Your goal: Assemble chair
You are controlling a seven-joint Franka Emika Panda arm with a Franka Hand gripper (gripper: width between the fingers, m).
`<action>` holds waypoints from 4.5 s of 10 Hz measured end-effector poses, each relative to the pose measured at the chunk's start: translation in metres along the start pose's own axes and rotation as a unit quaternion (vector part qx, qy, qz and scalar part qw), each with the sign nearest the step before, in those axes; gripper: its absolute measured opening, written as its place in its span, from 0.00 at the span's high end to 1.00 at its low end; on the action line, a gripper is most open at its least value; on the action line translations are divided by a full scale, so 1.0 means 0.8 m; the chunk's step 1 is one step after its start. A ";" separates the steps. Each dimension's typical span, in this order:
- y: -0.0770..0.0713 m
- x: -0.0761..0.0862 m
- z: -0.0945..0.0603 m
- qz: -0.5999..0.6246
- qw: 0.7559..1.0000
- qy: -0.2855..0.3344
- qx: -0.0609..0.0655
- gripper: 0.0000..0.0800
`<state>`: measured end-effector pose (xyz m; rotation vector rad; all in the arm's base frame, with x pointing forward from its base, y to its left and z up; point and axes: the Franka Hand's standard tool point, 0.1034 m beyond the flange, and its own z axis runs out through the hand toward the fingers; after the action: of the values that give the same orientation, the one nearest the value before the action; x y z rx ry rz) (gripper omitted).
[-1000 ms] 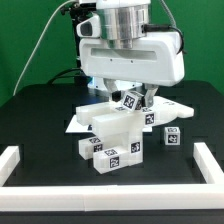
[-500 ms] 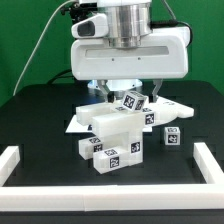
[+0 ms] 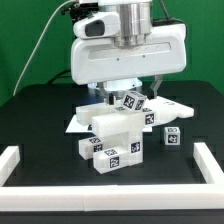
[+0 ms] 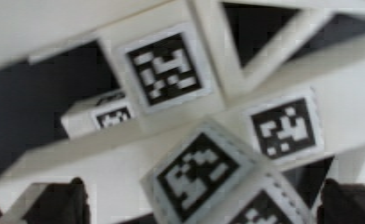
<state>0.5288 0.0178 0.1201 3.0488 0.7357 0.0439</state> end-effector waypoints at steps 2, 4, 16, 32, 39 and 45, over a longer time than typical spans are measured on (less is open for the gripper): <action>0.001 -0.001 0.001 0.020 1.000 -0.001 0.000 0.22; 0.000 -0.001 0.001 0.048 0.999 -0.001 0.001 0.65; -0.003 0.000 0.002 0.521 0.853 -0.002 0.013 0.58; -0.006 0.001 0.004 0.112 0.994 0.002 0.001 0.65; -0.008 0.006 0.005 0.544 0.839 0.003 0.015 0.64; -0.011 0.008 0.005 0.390 0.921 0.008 0.013 0.22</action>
Offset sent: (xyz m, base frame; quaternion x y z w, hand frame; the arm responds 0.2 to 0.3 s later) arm 0.0000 0.0000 0.0000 0.0000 0.0000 0.0000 1.0000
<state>0.5307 0.0290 0.1165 3.1346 -0.5189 0.0574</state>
